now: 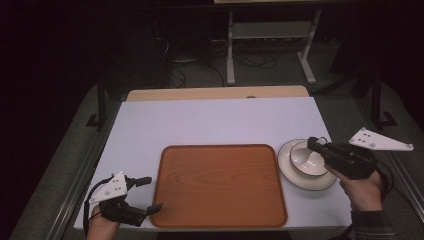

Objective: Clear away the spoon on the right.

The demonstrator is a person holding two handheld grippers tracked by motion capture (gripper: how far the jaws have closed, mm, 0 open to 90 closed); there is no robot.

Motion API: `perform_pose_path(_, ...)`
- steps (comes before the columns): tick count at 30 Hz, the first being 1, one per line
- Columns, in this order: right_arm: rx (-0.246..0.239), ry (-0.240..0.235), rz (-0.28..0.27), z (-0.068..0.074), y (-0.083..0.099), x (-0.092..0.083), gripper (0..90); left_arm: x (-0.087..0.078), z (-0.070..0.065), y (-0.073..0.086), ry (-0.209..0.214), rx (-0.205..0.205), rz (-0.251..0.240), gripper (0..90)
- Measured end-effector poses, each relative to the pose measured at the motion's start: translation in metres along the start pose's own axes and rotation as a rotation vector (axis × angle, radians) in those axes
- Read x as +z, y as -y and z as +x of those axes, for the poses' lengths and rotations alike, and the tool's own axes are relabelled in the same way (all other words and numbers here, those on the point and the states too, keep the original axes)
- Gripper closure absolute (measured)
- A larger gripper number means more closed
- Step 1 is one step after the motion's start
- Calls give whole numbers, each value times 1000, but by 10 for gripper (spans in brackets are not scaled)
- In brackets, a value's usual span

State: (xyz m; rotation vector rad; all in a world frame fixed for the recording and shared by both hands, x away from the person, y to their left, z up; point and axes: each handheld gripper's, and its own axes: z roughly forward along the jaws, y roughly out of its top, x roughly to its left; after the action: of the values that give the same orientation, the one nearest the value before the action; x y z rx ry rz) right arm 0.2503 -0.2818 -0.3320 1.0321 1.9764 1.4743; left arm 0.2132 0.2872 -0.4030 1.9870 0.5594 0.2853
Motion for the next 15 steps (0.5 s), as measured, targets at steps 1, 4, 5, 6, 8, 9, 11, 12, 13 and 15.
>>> perform_pose_path(1,-3,-8,3,2,0,1,839,0,0,0,0,0,0,131)
perform_pose_path(4,-14,-28,14,8,-1,5,839,0,0,0,1,0,0,131)
perform_pose_path(5,-18,-35,20,10,-1,6,839,0,0,0,1,0,0,131)
perform_pose_path(6,-22,-42,26,12,-1,8,839,0,0,0,1,0,0,131)
perform_pose_path(8,-29,-58,38,16,-1,11,839,0,0,0,1,1,0,131)
perform_pose_path(9,-36,-65,43,18,-1,13,839,0,0,0,1,0,0,131)
perform_pose_path(11,-40,-77,56,22,0,17,839,0,0,0,1,1,0,131)
perform_pose_path(12,-44,-84,61,24,1,18,839,0,0,0,1,1,0,131)
perform_pose_path(13,-47,-90,66,26,1,20,839,0,0,0,1,1,0,131)
perform_pose_path(15,-51,-102,77,29,3,23,839,0,0,0,1,0,0,131)
